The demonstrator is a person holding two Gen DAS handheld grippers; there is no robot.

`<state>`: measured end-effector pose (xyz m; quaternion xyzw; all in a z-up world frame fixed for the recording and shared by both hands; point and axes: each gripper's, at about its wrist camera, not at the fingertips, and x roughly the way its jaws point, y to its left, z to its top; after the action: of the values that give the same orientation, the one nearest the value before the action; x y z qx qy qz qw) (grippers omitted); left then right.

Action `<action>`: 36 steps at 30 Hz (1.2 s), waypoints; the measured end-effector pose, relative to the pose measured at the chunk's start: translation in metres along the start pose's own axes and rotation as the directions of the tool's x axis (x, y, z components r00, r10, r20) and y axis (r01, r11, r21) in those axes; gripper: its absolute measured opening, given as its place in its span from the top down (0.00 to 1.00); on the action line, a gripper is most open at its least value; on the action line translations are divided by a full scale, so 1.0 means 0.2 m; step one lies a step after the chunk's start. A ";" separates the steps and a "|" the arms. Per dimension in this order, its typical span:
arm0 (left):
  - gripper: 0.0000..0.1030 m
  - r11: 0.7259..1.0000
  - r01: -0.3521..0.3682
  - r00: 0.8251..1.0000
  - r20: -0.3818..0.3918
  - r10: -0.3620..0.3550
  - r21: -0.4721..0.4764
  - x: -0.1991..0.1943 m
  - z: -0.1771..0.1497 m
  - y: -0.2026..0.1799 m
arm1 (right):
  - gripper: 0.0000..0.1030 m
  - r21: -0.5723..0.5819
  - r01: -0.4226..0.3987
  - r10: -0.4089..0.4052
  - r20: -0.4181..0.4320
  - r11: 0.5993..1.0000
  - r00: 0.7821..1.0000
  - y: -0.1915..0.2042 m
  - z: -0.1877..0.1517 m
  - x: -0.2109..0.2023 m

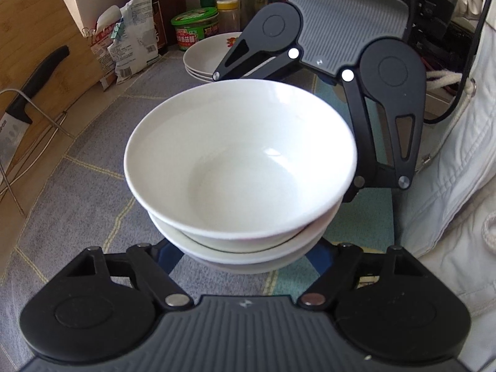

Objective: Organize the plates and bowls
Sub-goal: 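Carry the bowl stack with the right tool over the plate stack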

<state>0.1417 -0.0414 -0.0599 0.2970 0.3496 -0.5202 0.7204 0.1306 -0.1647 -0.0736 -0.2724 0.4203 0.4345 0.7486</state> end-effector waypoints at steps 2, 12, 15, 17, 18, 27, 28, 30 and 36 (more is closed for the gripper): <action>0.21 1.000 0.006 1.000 -0.001 -0.006 0.002 0.01 0.05 -0.01 | 0.15 0.002 0.007 -0.007 0.001 1.000 1.000 -0.02 -0.02 -0.04; 0.21 0.997 0.022 0.999 0.041 -0.025 0.075 0.14 0.35 -0.02 | 0.15 0.042 0.077 -0.077 0.001 0.996 0.997 -0.17 -0.20 -0.28; 0.21 0.994 0.021 0.999 0.047 -0.026 0.105 0.19 0.44 -0.02 | 0.15 0.054 0.101 -0.101 -0.003 0.993 0.995 -0.23 -0.26 -0.33; 0.21 0.992 0.023 0.998 0.047 -0.029 0.124 0.23 0.50 -0.02 | 0.15 0.065 0.109 -0.109 -0.003 0.992 0.994 -0.27 -0.30 -0.37; 0.21 0.991 0.021 0.998 0.051 -0.028 0.133 0.25 0.53 -0.02 | 0.15 0.076 0.112 -0.112 -0.001 0.991 0.994 -0.29 -0.33 -0.39; 0.21 0.984 0.019 0.996 0.078 -0.034 0.179 0.40 0.75 -0.04 | 0.15 0.097 0.160 -0.159 -0.009 0.982 0.987 -0.45 -0.49 -0.50; 0.21 0.983 0.019 0.996 0.081 -0.034 0.181 0.42 0.77 -0.04 | 0.15 0.098 0.165 -0.165 -0.011 0.981 0.986 -0.47 -0.50 -0.50; 0.21 0.982 0.020 0.996 0.084 -0.036 0.189 0.46 0.80 -0.05 | 0.15 0.103 0.176 -0.176 -0.017 0.979 0.984 -0.50 -0.54 -0.52; 0.21 0.980 0.025 0.995 0.089 -0.044 0.200 0.56 0.88 -0.06 | 0.15 0.109 0.202 -0.200 -0.034 0.973 0.979 -0.57 -0.63 -0.53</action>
<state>0.1883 -0.2448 -0.0495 0.3369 0.2673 -0.5780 0.6935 0.1524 -0.3600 -0.0393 -0.2761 0.4225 0.3293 0.7980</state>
